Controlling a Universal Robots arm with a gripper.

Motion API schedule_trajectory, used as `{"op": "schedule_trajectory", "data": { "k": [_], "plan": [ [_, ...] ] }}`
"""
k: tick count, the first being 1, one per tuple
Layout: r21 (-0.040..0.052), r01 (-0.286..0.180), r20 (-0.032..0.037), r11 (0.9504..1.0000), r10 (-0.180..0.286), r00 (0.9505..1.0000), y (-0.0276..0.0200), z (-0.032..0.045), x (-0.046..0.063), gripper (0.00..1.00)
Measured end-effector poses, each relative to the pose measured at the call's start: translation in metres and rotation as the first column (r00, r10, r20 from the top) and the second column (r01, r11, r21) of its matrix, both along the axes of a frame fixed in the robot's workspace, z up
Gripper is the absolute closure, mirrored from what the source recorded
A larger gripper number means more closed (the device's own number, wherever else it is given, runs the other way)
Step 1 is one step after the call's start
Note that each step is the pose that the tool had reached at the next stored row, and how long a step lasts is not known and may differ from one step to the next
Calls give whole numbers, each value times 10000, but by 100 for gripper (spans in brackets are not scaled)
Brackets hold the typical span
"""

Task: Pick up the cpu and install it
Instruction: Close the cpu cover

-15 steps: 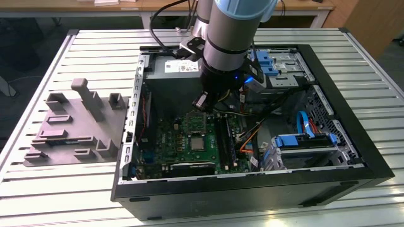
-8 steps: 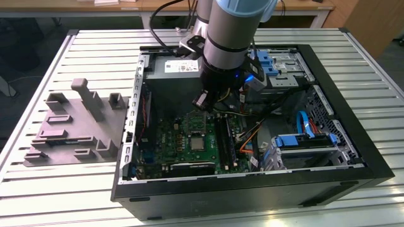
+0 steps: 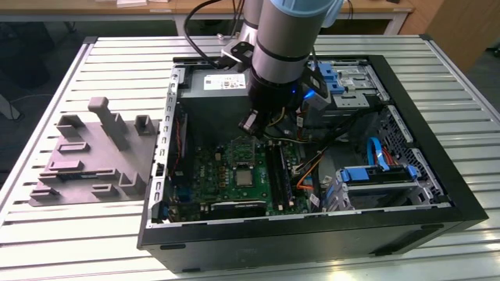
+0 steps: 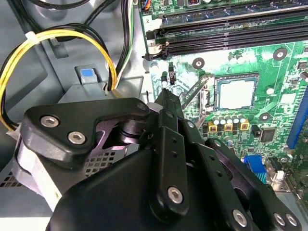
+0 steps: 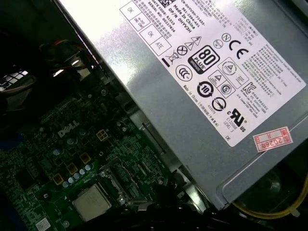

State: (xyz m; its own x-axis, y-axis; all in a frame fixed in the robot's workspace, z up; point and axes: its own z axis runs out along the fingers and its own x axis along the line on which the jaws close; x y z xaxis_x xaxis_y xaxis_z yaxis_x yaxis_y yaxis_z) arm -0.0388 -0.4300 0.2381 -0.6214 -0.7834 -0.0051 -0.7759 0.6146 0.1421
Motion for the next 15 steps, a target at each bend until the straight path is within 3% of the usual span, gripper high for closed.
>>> {"op": "schedule_trajectory", "data": {
  "k": [15],
  "plan": [
    [3, -74, 0, 10000, 74, 10000, 0, 44, 0, 89]
  ]
}}
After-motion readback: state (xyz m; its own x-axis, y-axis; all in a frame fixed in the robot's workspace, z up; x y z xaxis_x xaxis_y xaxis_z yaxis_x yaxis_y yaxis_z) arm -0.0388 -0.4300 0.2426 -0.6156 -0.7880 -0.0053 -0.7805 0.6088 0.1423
